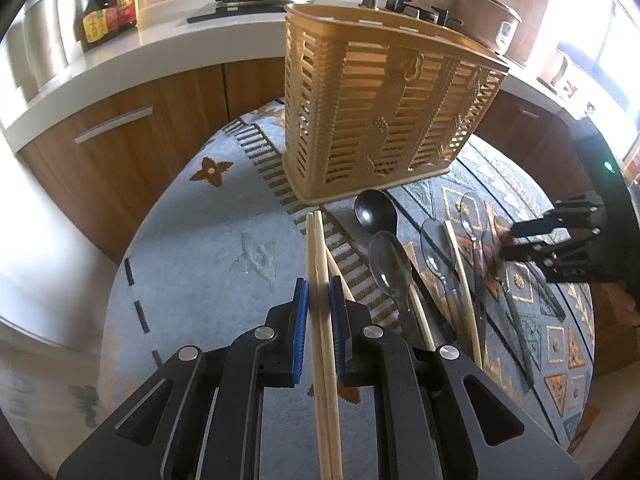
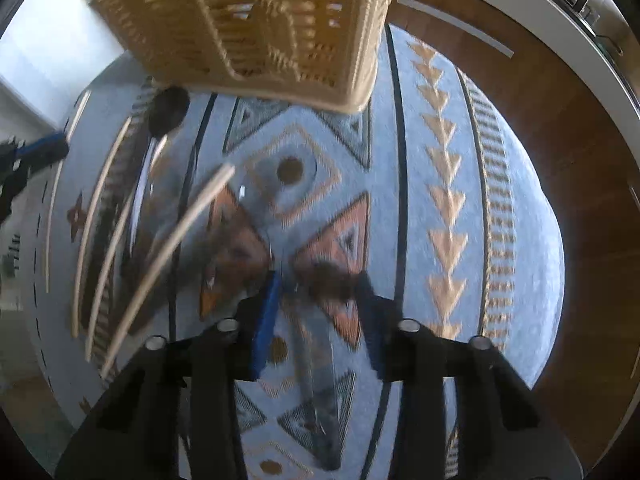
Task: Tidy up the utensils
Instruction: 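Close the left tool on a wooden chopstick while the right tool grasps a clear plastic spoon, then lift the chopstick into the tan caddy with the left tool while the right tool drops the spoon in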
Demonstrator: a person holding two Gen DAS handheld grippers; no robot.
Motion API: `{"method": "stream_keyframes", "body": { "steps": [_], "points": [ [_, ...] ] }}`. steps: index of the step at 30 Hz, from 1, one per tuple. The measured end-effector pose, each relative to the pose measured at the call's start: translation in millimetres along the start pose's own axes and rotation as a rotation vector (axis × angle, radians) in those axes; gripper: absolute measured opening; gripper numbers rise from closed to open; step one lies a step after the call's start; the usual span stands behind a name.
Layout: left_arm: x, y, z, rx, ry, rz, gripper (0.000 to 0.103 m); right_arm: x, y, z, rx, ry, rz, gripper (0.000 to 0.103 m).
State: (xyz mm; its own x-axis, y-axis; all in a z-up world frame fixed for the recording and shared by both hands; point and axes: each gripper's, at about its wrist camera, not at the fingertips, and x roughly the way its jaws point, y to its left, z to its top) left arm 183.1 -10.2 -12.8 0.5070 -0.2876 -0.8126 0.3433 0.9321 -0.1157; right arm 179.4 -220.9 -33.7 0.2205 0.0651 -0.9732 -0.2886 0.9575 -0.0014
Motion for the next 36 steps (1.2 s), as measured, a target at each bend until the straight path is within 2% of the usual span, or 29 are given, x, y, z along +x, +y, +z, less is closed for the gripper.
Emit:
{"method": "stream_keyframes", "body": {
  "steps": [4,7,12,14,15,16,20,27,31,36],
  "points": [
    [-6,0,0,-0.007,-0.035,-0.015,0.009,-2,2,1,-0.004,-0.014,0.001,0.03],
    [-17,1,-1,-0.019,-0.093,-0.032,0.009,-11,10,-17,0.002,-0.056,-0.003,0.03],
    [-66,4,4,-0.059,-0.305,-0.098,0.009,-66,9,-48,0.026,-0.221,0.068,0.03],
    [-88,4,11,-0.076,-0.391,-0.122,0.008,-97,13,-54,0.025,-0.328,0.095,0.03],
    [-97,3,16,-0.079,-0.424,-0.129,0.002,-110,13,-55,0.027,-0.363,0.101,0.03],
    [-110,3,23,-0.082,-0.474,-0.142,0.002,-127,14,-54,0.034,-0.424,0.122,0.03],
    [-143,-1,53,-0.075,-0.592,-0.161,0.002,-168,11,-19,0.05,-0.602,0.199,0.03],
    [-175,-8,93,-0.061,-0.704,-0.177,0.002,-201,-8,20,0.141,-0.86,0.274,0.03],
    [-189,-14,109,-0.038,-0.77,-0.16,0.002,-213,-33,38,0.224,-0.965,0.282,0.03],
    [-184,-15,125,-0.035,-0.79,-0.134,0.002,-217,-46,56,0.264,-1.09,0.232,0.03]
  ]
}}
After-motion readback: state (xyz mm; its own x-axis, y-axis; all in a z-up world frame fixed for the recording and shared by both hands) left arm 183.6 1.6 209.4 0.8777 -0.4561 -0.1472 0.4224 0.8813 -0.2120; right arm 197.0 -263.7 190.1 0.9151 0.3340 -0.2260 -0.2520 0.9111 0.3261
